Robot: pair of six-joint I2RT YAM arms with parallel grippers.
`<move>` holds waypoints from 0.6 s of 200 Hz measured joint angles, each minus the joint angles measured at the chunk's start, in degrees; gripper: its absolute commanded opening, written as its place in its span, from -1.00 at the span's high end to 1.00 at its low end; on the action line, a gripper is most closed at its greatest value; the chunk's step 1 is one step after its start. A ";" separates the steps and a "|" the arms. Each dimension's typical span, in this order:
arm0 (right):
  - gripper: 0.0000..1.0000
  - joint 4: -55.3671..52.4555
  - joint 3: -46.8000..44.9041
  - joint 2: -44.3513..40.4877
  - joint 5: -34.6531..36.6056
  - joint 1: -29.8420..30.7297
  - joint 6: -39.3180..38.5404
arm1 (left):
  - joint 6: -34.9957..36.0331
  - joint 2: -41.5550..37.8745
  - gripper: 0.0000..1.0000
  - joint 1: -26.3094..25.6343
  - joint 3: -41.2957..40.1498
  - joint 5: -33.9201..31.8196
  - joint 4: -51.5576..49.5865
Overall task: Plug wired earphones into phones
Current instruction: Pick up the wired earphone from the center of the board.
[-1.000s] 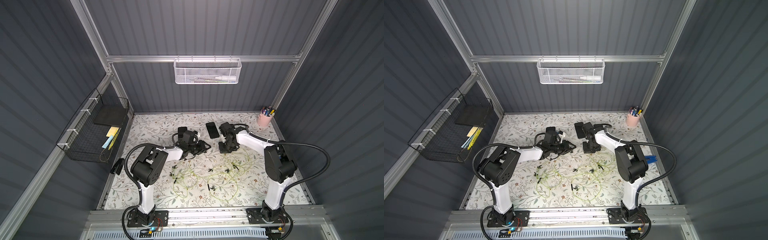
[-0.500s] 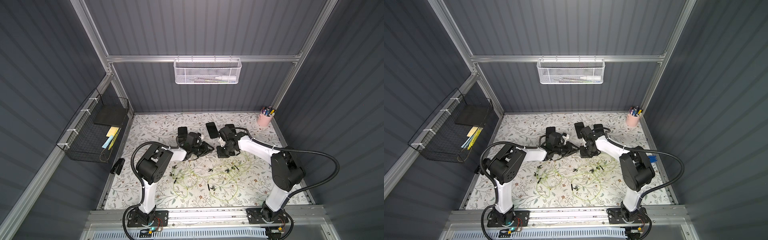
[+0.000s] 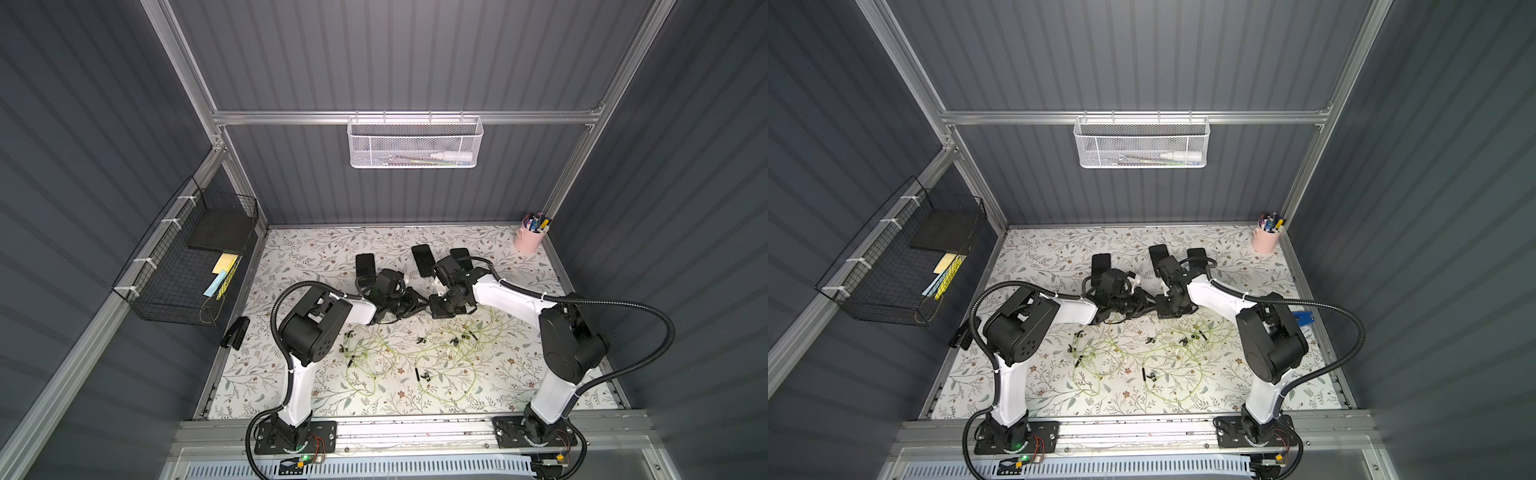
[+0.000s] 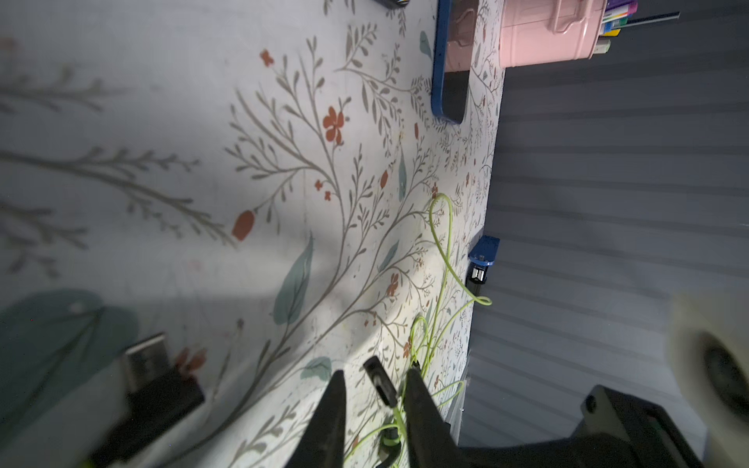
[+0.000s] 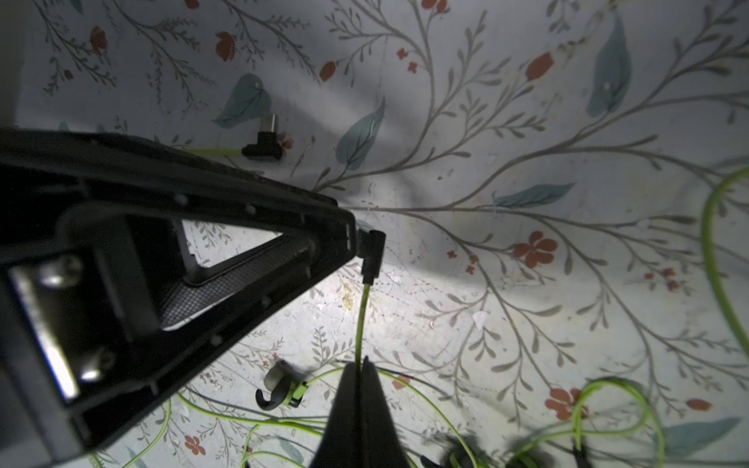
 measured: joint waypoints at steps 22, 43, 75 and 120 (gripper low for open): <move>1.00 0.42 0.00 0.02 0.02 0.46 0.00 | -1.25 0.13 0.59 0.00 -0.11 0.02 1.07; 1.00 0.83 0.00 0.13 0.02 0.83 0.00 | -2.05 0.44 0.65 0.00 -0.13 0.04 1.95; 1.00 1.38 0.00 0.79 0.04 1.05 0.00 | -2.54 0.83 0.79 0.00 -0.37 0.04 2.40; 1.00 1.46 0.00 0.87 0.24 1.09 0.00 | -2.91 0.87 1.00 0.00 -0.74 0.07 2.91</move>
